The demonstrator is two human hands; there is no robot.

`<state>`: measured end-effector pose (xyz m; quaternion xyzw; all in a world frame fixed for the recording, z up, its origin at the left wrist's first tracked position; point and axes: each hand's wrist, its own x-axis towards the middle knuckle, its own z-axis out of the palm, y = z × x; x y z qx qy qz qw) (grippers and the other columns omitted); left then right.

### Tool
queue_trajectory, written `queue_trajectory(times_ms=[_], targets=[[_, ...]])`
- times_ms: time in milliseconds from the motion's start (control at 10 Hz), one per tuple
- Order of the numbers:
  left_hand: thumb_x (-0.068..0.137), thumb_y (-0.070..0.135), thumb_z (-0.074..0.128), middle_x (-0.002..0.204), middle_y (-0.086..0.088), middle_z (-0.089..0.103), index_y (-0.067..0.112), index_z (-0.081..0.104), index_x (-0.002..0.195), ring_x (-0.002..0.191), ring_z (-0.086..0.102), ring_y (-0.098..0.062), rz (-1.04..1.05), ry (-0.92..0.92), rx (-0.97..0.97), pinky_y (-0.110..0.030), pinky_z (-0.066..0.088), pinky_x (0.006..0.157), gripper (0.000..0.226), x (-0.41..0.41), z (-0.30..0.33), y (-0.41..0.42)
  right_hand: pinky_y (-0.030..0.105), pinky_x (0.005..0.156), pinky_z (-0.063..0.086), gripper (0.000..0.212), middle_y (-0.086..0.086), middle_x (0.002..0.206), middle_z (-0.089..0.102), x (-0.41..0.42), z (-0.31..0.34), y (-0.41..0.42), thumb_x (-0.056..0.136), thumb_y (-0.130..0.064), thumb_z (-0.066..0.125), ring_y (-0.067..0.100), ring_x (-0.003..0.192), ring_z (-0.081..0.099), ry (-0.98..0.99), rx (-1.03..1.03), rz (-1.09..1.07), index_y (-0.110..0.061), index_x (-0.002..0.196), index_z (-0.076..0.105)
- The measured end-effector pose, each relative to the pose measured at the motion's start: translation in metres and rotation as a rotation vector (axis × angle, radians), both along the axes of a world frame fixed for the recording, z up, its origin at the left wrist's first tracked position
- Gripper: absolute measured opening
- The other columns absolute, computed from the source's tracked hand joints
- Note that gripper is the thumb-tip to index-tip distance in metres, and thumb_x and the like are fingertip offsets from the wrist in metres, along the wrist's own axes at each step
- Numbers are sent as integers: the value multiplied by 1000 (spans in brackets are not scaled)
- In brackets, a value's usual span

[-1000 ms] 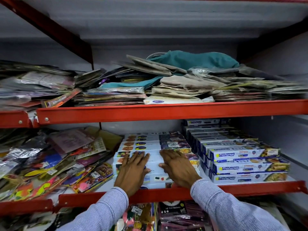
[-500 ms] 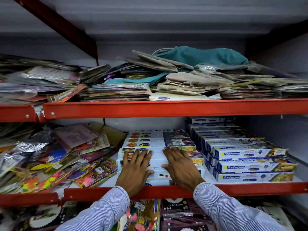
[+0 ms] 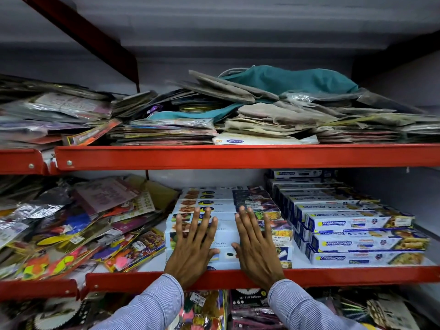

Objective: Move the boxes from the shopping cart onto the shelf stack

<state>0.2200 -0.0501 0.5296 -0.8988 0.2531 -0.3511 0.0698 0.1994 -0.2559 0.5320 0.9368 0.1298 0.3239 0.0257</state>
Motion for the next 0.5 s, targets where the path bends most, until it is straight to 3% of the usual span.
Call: queue_trajectory(times_ms=[400,500], targets=[[98,54,33,162,-21,7,6,17,153,148,3,-42,13,-22,-6,-75,9,110,74,-1,0,2,55,118,8,64,7,163,-4,-3,0,1,101,-45,20,24,151,-5,-28,-9,-29,-11,153,0],[99,54,30,162,-22,5,5,14,153,148,4,-41,22,-60,-86,-75,8,111,75,-14,16,-2,57,117,10,65,8,163,-5,-13,14,7,101,-44,21,24,151,-4,-61,108,19,-11,153,3]])
